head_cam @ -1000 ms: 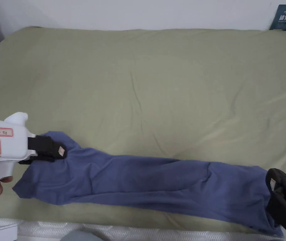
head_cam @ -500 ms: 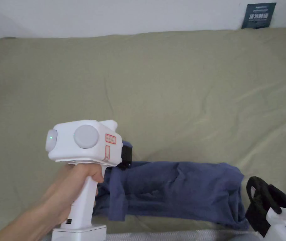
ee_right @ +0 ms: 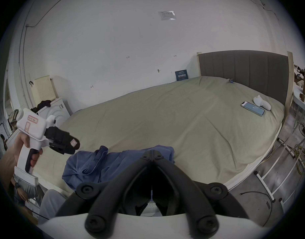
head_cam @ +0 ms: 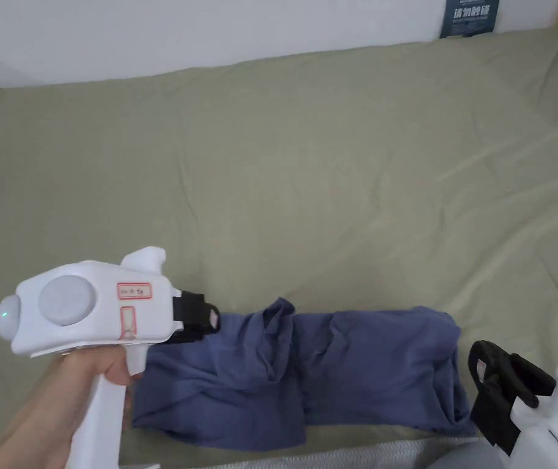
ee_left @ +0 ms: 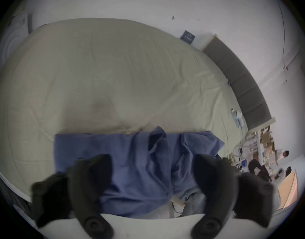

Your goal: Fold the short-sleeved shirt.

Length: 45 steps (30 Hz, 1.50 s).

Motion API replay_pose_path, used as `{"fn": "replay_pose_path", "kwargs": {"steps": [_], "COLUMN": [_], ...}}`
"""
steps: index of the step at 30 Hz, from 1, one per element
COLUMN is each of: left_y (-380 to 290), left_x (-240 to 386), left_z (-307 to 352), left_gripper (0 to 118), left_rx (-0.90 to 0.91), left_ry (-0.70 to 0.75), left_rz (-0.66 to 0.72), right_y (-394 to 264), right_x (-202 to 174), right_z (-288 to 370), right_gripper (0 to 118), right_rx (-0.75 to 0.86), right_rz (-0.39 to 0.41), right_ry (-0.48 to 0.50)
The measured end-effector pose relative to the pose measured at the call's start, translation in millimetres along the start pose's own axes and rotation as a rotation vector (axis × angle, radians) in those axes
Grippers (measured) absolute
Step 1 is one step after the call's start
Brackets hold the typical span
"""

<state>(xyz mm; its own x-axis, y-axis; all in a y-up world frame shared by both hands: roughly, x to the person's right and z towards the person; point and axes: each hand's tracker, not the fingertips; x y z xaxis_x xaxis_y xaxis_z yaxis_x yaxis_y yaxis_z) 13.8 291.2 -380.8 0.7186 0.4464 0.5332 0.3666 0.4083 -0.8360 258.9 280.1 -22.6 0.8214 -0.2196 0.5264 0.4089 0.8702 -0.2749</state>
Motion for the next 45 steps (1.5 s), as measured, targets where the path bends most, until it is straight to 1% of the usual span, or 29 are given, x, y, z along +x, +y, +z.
{"fn": "replay_pose_path", "kwargs": {"steps": [1, 4, 5, 7, 9, 10, 11, 12, 13, 15, 16, 19, 20, 22, 26, 30, 31, 32, 33, 34, 35, 36, 37, 38, 40, 42, 44, 45], "left_y": [-4.3, -7.9, -5.0, -8.8, -14.3, -19.9, -27.9, -33.6, -41.9, -35.3, -32.5, -25.1, -19.5, -12.7, -8.1, -16.8, -18.3, -19.1, -19.4, -19.8, -20.7, -22.2, -22.6, -17.5, -12.8, -13.8, -9.6, -10.1], "left_x": [-3.0, -16.8, -14.3, -8.5, -4.5, 2.2, 13.4, 19.7, 22.8, 16.8, 10.9, 7.5, 4.5, -4.3, -54.0, -96.5, -103.9, -111.7, -115.3, -119.9, -122.7, -122.6, -122.6, -124.2, -125.2, -127.3, -125.3, -129.8], "left_z": [1.4, -14.0, -30.1, -57.5, -97.1, -109.2, -121.3, -131.1, -133.4, -130.3, -128.1, -102.1, -84.4, -44.2, 28.1, 51.8, 49.9, 46.0, 39.3, 30.4, 16.8, 8.4, 2.9, -7.5, -26.6, -47.1, -60.6, -65.9], "left_gripper": [0, 0, 0, 0, 0, 0, 0, 0, 0, 0, 0, 0, 0, 0, 0, 0, 4, 21, 62, 117, 116, 114, 114, 114, 114, 114, 114, 113], "left_rx": [0.011, 0.004, -0.007, -0.064, -0.145, -0.176, -0.196, -0.207, -0.183, -0.149, -0.174, -0.172, -0.118, -0.040, 0.043, 0.057, 0.053, 0.047, 0.021, -0.010, -0.049, -0.067, -0.072, -0.054, -0.073, -0.090, -0.059, -0.104], "left_ry": [0.001, -0.024, -0.040, -0.099, -0.210, -0.248, -0.252, -0.202, -0.211, -0.276, -0.268, -0.259, -0.233, -0.230, -0.132, -0.045, -0.043, -0.069, -0.123, -0.164, -0.206, -0.216, -0.221, -0.243, -0.301, -0.397, -0.517, -0.589], "left_rz": [0.037, 0.057, 0.057, 0.099, 0.108, 0.106, 0.066, 0.038, 0.057, 0.098, 0.108, 0.094, 0.049, 0.025, 0.042, 0.085, 0.089, 0.090, 0.117, 0.143, 0.144, 0.157, 0.181, 0.185, 0.206, 0.238, 0.278, 0.318], "right_y": [-0.3, -0.8, -0.6, -0.2, 0.2, 0.5, 0.7, 0.5, 0.0, -1.8, -3.0, -3.0, -2.7, -0.6, 2.7, 3.9, 3.8, 3.8, 3.8, 3.8, 3.6, 3.6, 3.7, 3.2, 2.7, 2.0, 1.1, 1.0], "right_x": [-1.8, -7.8, -9.0, -10.6, -10.0, -9.8, -8.9, -7.4, -5.3, -4.1, -3.9, -7.2, -9.6, -14.6, -29.1, -43.3, -46.7, -50.4, -53.7, -56.1, -59.0, -61.2, -63.0, -63.4, -64.0, -62.7, -61.7, -60.9], "right_z": [-1.5, -5.0, -4.8, -4.2, -3.2, -2.3, -1.7, -1.5, -2.0, -4.8, -6.4, -10.0, -9.9, -10.5, -15.2, -20.2, -21.9, -23.2, -23.9, -23.9, -24.2, -24.5, -24.6, -24.3, -25.1, -26.7, -29.1, -30.4], "right_gripper": [1, 0, 0, 0, 0, 0, 0, 0, 0, 0, 0, 0, 1, 1, 0, 1, 0, 1, 0, 0, 1, 0, 1, 1, 0, 0, 0, 0], "right_rx": [-0.003, -0.016, -0.017, -0.021, -0.023, -0.025, -0.031, -0.035, -0.040, -0.059, -0.062, -0.075, -0.072, -0.065, -0.059, -0.058, -0.061, -0.064, -0.066, -0.068, -0.069, -0.072, -0.075, -0.076, -0.082, -0.090, -0.100, -0.104], "right_rz": [0.005, 0.014, 0.013, 0.015, 0.021, 0.026, 0.029, 0.030, 0.031, 0.039, 0.039, 0.034, 0.037, 0.044, 0.083, 0.103, 0.105, 0.109, 0.112, 0.118, 0.124, 0.129, 0.133, 0.138, 0.146, 0.151, 0.157, 0.154], "right_ry": [0.004, 0.015, 0.017, 0.014, 0.007, 0.000, -0.010, -0.013, -0.016, -0.030, -0.032, -0.028, -0.027, -0.016, 0.011, 0.034, 0.041, 0.044, 0.044, 0.051, 0.055, 0.054, 0.056, 0.058, 0.052, 0.051, 0.042, 0.040]}}
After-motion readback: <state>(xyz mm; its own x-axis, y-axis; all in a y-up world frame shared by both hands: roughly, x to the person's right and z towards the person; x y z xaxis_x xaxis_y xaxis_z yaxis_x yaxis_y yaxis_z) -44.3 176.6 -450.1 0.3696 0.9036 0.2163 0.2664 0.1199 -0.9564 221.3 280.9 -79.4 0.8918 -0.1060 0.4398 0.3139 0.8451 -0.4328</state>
